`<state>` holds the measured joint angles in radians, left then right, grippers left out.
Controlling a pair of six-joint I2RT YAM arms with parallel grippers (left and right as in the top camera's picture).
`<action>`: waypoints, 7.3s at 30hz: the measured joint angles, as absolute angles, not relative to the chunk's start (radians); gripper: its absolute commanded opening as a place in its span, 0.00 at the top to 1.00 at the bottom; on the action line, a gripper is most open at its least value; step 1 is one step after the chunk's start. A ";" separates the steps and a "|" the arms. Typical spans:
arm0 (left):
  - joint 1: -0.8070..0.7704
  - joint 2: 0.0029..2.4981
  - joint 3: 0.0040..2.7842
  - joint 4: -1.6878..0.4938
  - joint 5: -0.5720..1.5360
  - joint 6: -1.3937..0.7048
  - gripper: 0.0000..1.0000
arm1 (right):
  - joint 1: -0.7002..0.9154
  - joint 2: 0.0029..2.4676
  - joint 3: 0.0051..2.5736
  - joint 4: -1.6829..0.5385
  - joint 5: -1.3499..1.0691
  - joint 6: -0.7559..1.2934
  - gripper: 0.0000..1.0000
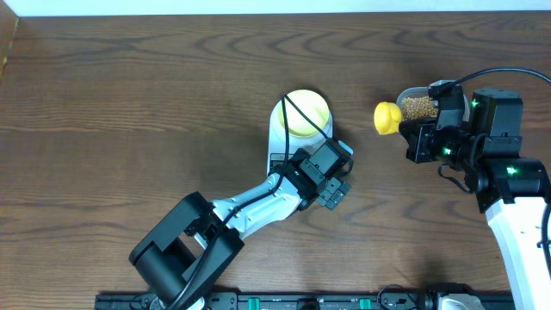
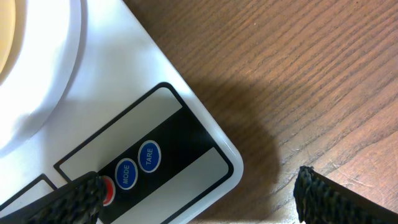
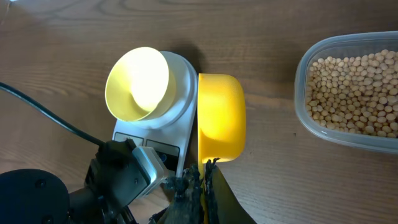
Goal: Scoop item into bowl and weigh 50g on scale
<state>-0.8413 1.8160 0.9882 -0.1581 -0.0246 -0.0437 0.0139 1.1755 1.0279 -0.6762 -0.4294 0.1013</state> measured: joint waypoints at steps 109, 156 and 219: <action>-0.819 1.073 0.994 -0.710 -0.191 -0.078 0.02 | 0.014 1.151 1.028 -0.678 -0.429 0.088 0.99; -0.345 1.018 0.982 -0.752 0.235 0.316 0.02 | 0.014 1.151 1.028 -0.708 -0.418 0.066 0.99; -0.303 1.032 0.890 -0.646 0.368 0.417 0.03 | 0.014 1.151 1.028 -0.714 -0.460 0.084 0.99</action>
<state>-0.3035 1.0325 0.8898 -0.6456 0.3683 0.4168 0.0139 1.1507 1.0279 -0.7143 -0.4603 0.0845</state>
